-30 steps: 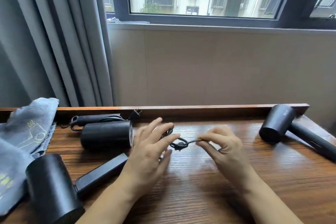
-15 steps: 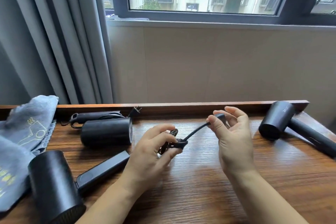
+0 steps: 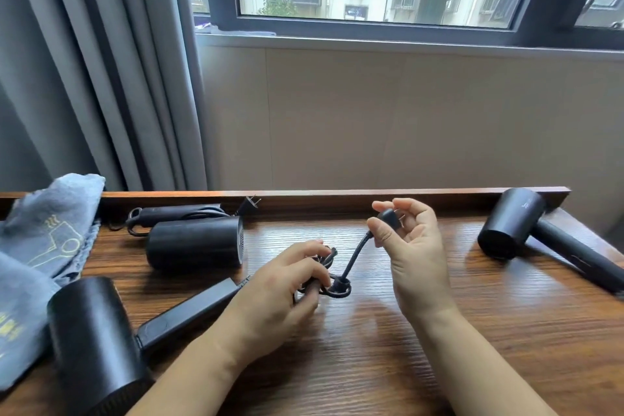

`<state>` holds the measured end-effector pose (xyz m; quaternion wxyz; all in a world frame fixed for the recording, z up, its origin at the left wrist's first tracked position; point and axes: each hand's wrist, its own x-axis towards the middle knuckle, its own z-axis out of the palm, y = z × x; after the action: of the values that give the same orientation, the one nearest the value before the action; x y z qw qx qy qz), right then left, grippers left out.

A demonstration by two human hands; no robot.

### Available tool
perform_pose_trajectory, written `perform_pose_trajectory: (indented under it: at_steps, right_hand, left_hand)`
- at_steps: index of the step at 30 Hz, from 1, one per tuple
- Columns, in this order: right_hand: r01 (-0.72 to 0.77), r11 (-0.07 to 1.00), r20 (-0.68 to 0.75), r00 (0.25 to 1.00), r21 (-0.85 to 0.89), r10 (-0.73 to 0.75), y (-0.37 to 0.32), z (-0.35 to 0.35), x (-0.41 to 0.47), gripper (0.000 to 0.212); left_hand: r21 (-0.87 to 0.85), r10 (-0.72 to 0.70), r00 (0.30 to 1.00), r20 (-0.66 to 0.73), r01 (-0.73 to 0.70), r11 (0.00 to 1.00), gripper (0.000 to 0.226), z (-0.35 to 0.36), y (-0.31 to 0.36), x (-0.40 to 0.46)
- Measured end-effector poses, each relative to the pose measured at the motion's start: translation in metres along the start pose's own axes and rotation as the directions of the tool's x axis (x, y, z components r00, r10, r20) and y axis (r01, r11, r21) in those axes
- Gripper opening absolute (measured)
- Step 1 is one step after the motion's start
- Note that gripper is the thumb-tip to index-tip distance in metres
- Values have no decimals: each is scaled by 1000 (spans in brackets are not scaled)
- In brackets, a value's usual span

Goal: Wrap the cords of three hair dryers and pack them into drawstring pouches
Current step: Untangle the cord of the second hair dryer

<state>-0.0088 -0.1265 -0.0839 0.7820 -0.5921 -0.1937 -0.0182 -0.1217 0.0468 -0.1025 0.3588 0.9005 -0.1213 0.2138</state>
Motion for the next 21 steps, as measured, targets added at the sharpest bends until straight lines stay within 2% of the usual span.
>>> perform_pose_trajectory:
  at_steps: [2,6,11,14,18,21]
  right_hand:
    - [-6,1000,34,999,19,5,-1,2,-3,39]
    - [-7,1000,10,1000,19,7,-2,1,-3,43]
    - [-3,1000,-20,1000,23,4,-2,-3,-3,43]
    - [62,998,-2,998,-24,-62,-4,-1,-6,48]
    - [148,985,78,987,-91,-141,-5,3,-13,47]
    - [110,991,162,982,-76,-97,-2,6,-17,45]
  left_hand:
    - [9,2,1000,-12,-2,1000,15,-1,-1,0]
    - [20,21,995,99,-23,1000,19,-1,1,-1]
    - [52,43,998,54,-46,998,14,0,-2,-1]
    - [13,33,999,2,-33,999,10,-1,-1,-1]
    - [13,32,998,-57,-31,999,8,2,1,-1]
    - [17,30,995,-92,-29,999,9,3,2,0]
